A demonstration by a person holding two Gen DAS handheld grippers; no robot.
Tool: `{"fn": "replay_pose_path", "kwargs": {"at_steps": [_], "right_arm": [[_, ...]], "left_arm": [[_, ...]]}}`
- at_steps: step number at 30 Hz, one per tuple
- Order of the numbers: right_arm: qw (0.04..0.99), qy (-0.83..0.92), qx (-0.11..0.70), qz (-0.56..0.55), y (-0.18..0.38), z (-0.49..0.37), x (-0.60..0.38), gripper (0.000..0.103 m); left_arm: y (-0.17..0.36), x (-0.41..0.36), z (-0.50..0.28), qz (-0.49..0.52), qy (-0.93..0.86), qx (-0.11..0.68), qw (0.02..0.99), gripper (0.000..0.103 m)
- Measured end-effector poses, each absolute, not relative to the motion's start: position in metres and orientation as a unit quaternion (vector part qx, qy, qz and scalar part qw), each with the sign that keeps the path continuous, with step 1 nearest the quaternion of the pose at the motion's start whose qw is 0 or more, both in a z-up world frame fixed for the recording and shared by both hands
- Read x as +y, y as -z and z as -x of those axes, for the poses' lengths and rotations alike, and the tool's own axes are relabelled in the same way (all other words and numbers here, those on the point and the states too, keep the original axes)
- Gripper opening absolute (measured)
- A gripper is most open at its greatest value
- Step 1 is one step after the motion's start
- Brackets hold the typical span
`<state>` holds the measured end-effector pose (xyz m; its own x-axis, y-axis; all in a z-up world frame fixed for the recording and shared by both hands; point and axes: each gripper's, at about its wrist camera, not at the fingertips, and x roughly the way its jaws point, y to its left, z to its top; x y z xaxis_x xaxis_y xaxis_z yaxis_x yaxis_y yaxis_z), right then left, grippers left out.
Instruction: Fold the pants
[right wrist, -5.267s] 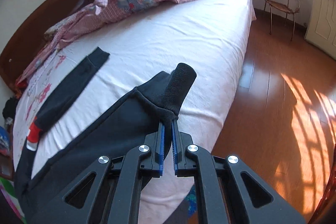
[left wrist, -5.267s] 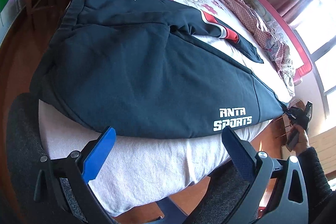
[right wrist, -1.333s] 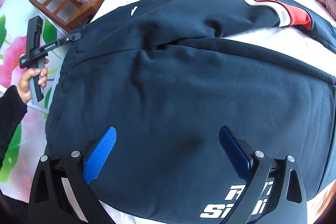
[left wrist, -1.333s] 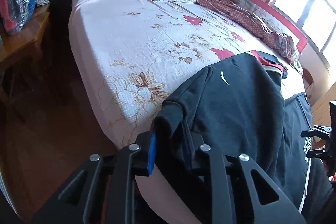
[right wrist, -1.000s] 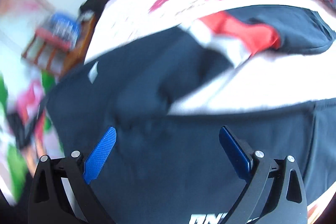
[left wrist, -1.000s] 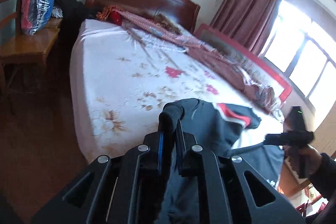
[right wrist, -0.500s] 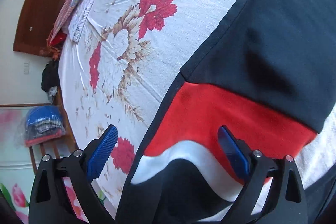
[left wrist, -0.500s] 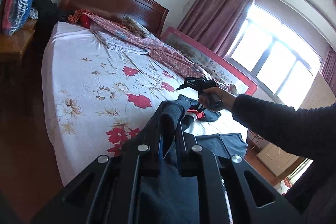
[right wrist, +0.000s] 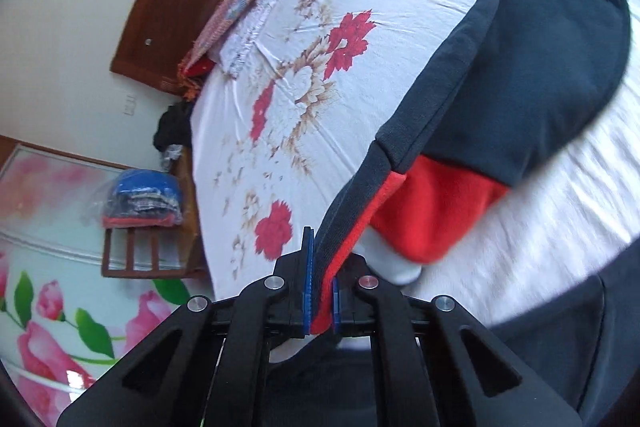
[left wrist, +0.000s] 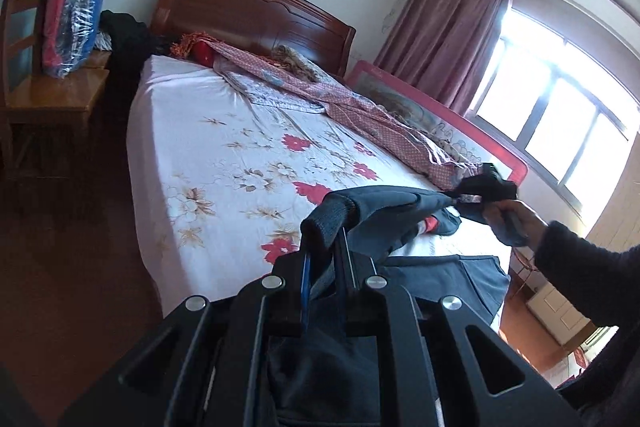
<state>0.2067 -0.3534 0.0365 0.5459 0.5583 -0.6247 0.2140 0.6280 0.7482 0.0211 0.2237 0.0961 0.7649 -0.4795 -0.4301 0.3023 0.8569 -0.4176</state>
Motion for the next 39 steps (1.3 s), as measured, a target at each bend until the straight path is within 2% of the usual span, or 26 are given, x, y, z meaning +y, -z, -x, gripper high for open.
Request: {"fn": "replay_pose_path", "kwargs": {"at_steps": [5,11,15,25,28,29,31,32,33,34,36,38,39], "right_arm": [[0.764,-0.099,0.47,-0.43,-0.006,-0.09,-0.364,0.006],[0.73,-0.053,0.499,-0.463,0.064,-0.016,-0.377,0.006],[0.73,-0.06,0.496,-0.467,0.068,-0.007,-0.373,0.006],[0.731,-0.069,0.518,-0.439,0.072,-0.002,-0.369,0.006],[0.729,-0.073,0.518,-0.441,0.079,-0.002,-0.37,0.005],[0.73,-0.079,0.519,-0.437,0.078,-0.007,-0.367,0.005],[0.73,-0.077,0.52,-0.436,0.08,-0.007,-0.368,0.005],[0.727,-0.074,0.522,-0.44,0.081,-0.006,-0.369,0.006],[0.72,-0.07,0.523,-0.45,0.081,-0.007,-0.367,0.006],[0.713,-0.06,0.521,-0.466,0.081,-0.004,-0.367,0.008],[0.711,-0.051,0.521,-0.47,0.074,0.005,-0.361,0.022],[0.701,-0.066,0.522,-0.481,0.072,0.015,-0.353,0.033],[0.691,-0.083,0.523,-0.492,0.072,0.018,-0.346,0.034]], "left_arm": [[-0.077,0.225,0.018,0.149,0.2,0.289,0.924,0.013],[-0.042,0.206,0.054,0.093,0.211,0.348,0.909,0.015],[-0.027,0.201,0.065,0.068,0.195,0.373,0.904,0.015],[-0.011,0.254,0.061,0.113,0.095,0.39,0.909,0.015],[-0.026,0.25,0.059,0.079,0.032,0.377,0.922,0.014],[-0.038,0.238,0.058,0.06,0.025,0.368,0.928,0.019],[-0.06,0.202,0.055,0.023,0.058,0.35,0.935,0.042],[-0.07,0.177,0.054,0.003,0.079,0.34,0.937,0.072],[-0.078,0.149,0.053,-0.018,0.11,0.33,0.937,0.082],[-0.082,0.124,0.052,-0.029,0.142,0.33,0.933,0.083],[-0.076,0.083,0.043,-0.01,0.198,0.374,0.906,0.085],[-0.06,0.067,0.038,0.071,0.235,0.426,0.871,0.085],[-0.048,0.065,0.035,0.124,0.251,0.458,0.844,0.085]]}}
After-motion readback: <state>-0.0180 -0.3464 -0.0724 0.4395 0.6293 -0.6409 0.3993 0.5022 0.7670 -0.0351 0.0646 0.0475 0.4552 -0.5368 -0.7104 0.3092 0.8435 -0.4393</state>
